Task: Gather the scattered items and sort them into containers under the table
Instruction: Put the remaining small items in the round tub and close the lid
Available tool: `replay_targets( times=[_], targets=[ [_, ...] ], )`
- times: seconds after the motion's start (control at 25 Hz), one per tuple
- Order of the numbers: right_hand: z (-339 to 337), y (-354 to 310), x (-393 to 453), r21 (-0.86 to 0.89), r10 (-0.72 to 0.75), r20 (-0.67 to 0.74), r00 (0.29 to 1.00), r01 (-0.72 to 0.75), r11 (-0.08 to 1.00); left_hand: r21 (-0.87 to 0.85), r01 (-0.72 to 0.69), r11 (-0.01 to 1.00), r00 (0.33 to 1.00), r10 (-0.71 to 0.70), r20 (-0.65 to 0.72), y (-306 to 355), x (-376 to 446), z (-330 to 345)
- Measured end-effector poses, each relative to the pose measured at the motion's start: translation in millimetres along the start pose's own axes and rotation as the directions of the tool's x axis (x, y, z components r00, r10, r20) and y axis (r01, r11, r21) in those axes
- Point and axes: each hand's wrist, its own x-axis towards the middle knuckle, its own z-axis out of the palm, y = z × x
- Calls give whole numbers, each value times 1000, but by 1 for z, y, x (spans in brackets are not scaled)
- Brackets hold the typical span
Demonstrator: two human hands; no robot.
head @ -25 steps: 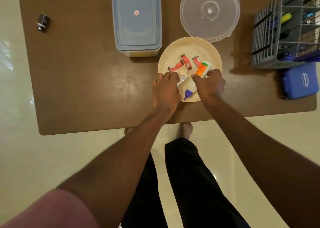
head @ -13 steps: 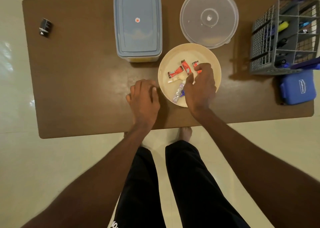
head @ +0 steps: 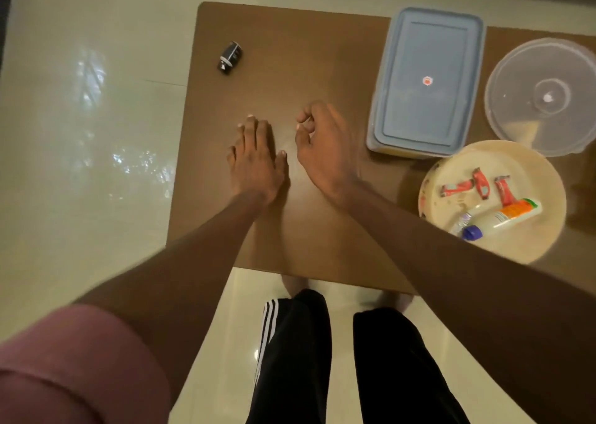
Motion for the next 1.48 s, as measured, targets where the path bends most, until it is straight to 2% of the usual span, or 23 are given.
replay_targets(
  times=[0.08,0.2,0.28,0.44,0.64,0.84,1.0,1.2,1.28,1.36,1.48],
  targets=[
    [31,-5,27,-9,1,5,1000,-1,1000,27,23,999,999,-24,32,-20,14,7],
    [81,-9,71,-76,-44,53,998,48,996,96,-42,995,999,38,36,-37,18,20],
    [109,-16,96,-169,-97,114,989,116,979,124,-45,991,999,46,-3,-37,15,23],
    [142,-32,143,-419,-185,259,948,283,863,148,-34,988,997,43,-57,-35,14,25],
    [145,-46,170,-408,-171,381,909,331,851,150,-48,987,996,59,-68,-34,14,24],
    [126,-23,122,-370,-142,276,951,241,897,179,-49,983,995,64,-75,-36,11,25],
    [100,-3,82,-405,-89,233,968,180,896,184,-50,982,994,66,-84,-34,10,27],
    [63,20,33,-382,14,265,964,92,920,136,3,991,1000,-7,27,-19,10,21],
    [40,23,9,-285,96,183,978,-40,958,67,52,996,998,-55,41,3,-3,19],
    [10,29,-23,-191,210,68,975,-193,962,-32,57,998,998,-57,-14,33,-33,21],
    [-41,51,-84,-112,277,-74,958,-284,952,-127,-85,988,994,76,-77,95,-96,35]
  ],
)
